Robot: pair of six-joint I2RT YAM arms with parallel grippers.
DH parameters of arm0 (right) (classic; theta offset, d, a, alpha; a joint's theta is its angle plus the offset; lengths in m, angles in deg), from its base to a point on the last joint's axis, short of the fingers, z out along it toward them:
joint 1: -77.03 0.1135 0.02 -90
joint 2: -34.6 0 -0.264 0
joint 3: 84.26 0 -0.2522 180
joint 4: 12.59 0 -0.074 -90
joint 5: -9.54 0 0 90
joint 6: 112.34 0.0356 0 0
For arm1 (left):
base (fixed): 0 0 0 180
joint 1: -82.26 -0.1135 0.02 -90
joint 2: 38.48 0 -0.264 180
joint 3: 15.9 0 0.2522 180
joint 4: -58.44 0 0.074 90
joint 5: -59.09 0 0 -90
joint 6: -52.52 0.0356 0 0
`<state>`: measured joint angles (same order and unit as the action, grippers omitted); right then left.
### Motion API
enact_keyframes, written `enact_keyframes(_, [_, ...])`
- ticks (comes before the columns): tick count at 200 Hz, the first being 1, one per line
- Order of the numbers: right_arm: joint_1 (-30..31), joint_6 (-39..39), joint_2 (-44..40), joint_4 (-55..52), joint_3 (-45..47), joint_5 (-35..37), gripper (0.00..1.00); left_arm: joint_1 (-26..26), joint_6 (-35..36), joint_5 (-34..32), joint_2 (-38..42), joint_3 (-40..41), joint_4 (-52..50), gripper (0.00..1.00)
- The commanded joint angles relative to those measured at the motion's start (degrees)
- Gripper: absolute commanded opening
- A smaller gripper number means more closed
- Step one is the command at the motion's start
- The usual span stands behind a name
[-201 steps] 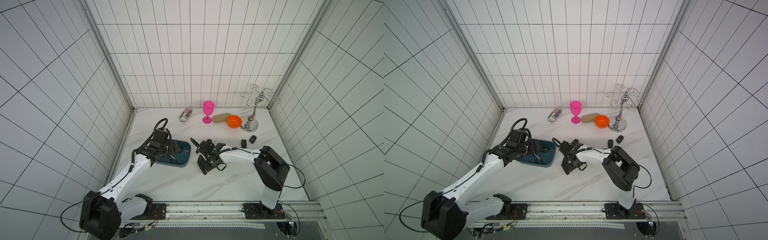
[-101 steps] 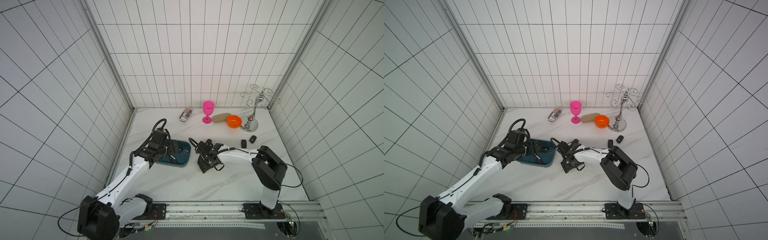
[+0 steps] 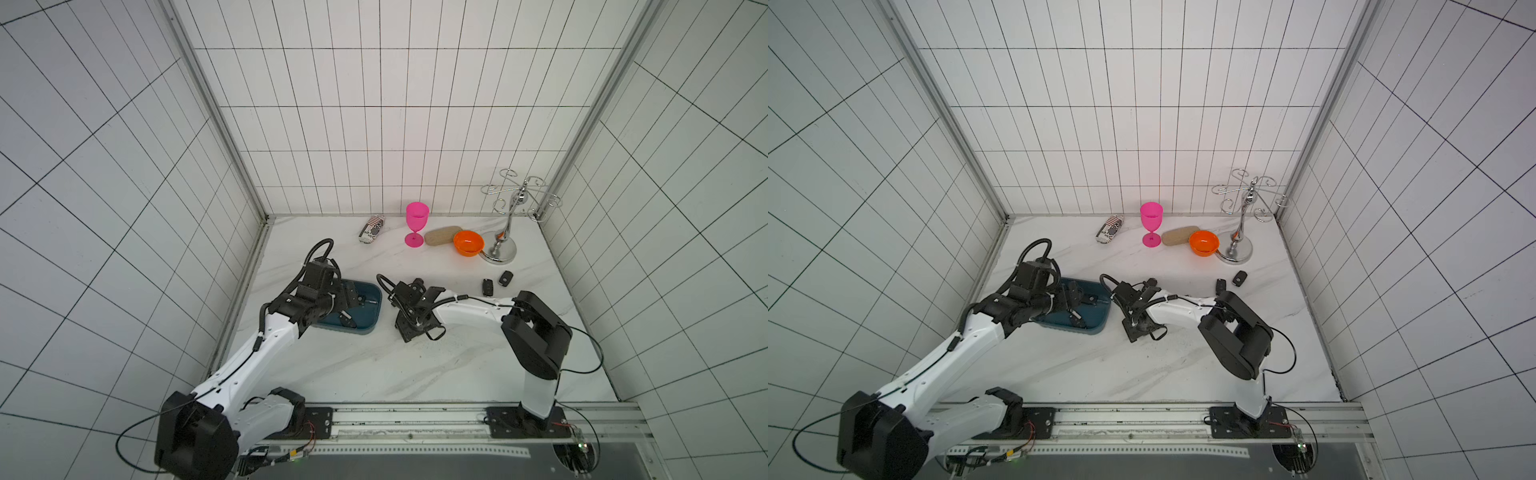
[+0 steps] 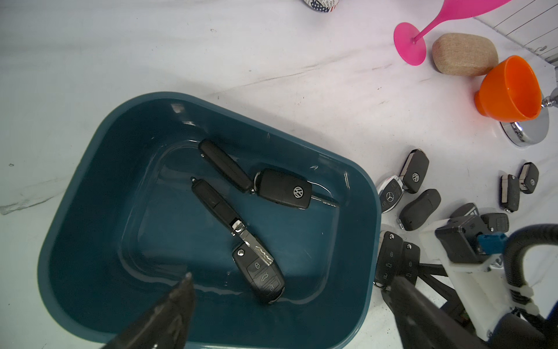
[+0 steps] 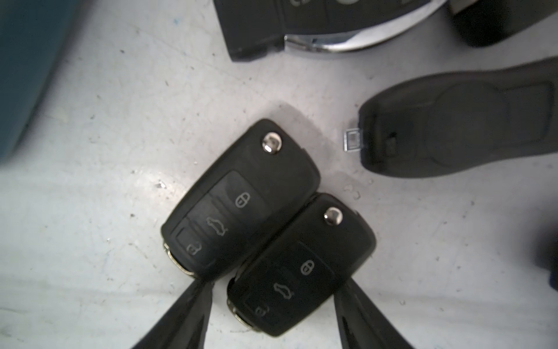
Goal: Place the car key into the storage box
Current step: Pick up the car key from the center of the board.
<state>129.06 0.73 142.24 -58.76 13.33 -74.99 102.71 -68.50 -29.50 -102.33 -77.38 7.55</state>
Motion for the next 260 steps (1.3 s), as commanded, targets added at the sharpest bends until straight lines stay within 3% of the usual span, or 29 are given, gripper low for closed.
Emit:
enact_keyframes(1, [-0.26,1.01,3.64,0.32,2.41,6.17,0.65,-0.32,-0.03,0.53,0.71,0.68,1.00,0.99])
enact_keyframes(104, [-0.24,1.89,-0.53,-0.14,6.87,5.03,0.45,-0.32,1.49,5.10,0.91,1.13,1.95,0.99])
enact_keyframes(142, [-0.18,2.15,-6.76,-1.76,10.21,5.51,0.31,-0.32,2.66,13.72,1.61,2.66,5.57,0.98])
enact_keyframes(199, [-0.21,1.73,-19.17,-6.23,10.85,6.83,0.31,-0.26,1.32,26.06,-0.70,4.04,10.07,0.98])
enact_keyframes(222, [-0.22,0.92,-22.69,-7.65,8.05,4.84,0.32,-0.36,-0.69,22.93,1.86,4.75,10.95,0.98])
enact_keyframes(260, [-0.09,-1.63,-23.33,-6.58,0.42,-4.50,0.32,-2.25,-1.42,8.25,7.86,0.17,4.40,0.99])
